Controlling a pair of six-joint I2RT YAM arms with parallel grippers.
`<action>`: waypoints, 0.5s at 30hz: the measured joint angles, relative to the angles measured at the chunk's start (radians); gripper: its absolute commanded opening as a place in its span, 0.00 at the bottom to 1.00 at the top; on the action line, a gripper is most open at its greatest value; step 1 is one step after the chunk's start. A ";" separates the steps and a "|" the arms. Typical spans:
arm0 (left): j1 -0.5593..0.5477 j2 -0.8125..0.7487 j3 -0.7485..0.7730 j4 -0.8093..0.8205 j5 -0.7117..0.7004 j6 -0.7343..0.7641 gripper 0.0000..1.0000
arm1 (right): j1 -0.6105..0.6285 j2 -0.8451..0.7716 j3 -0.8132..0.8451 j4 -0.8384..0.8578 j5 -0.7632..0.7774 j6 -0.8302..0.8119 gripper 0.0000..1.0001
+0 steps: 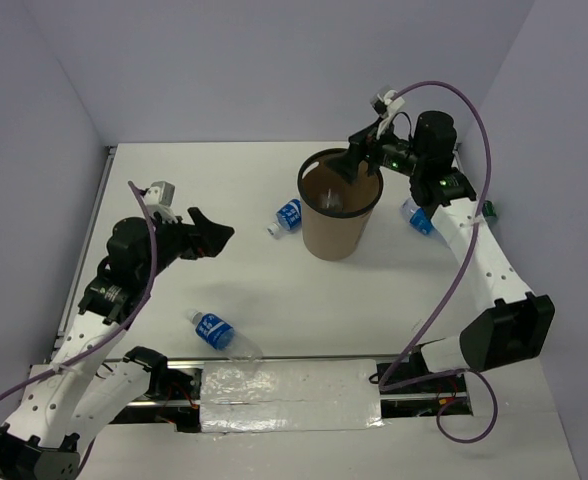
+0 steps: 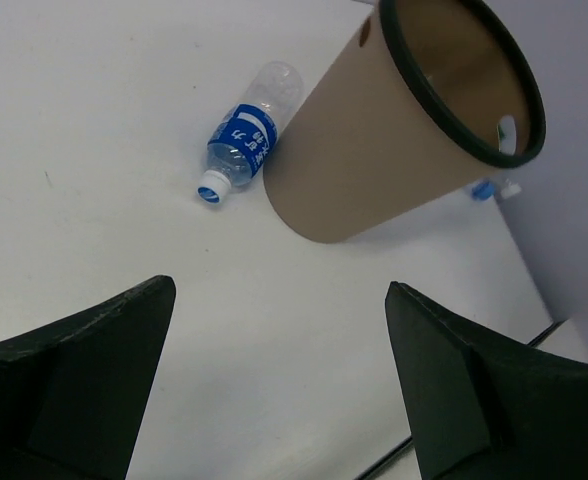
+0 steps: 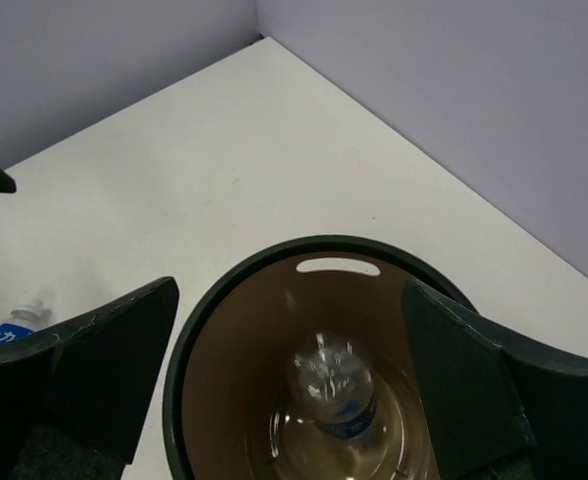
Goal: Put the plastic bottles in the bin
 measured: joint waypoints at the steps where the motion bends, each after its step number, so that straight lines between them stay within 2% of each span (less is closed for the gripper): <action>1: 0.000 0.000 0.000 -0.010 -0.021 -0.045 0.99 | 0.000 -0.014 -0.004 -0.006 0.008 -0.001 1.00; 5: 0.000 0.008 0.008 -0.130 -0.101 -0.231 0.99 | -0.011 -0.109 -0.026 -0.043 0.023 -0.005 1.00; 9: -0.008 0.005 0.000 -0.286 -0.176 -0.387 0.99 | -0.048 -0.307 -0.135 -0.085 -0.032 0.005 1.00; 15: -0.127 0.022 -0.042 -0.502 -0.290 -0.563 0.99 | -0.079 -0.557 -0.334 -0.175 -0.169 0.018 1.00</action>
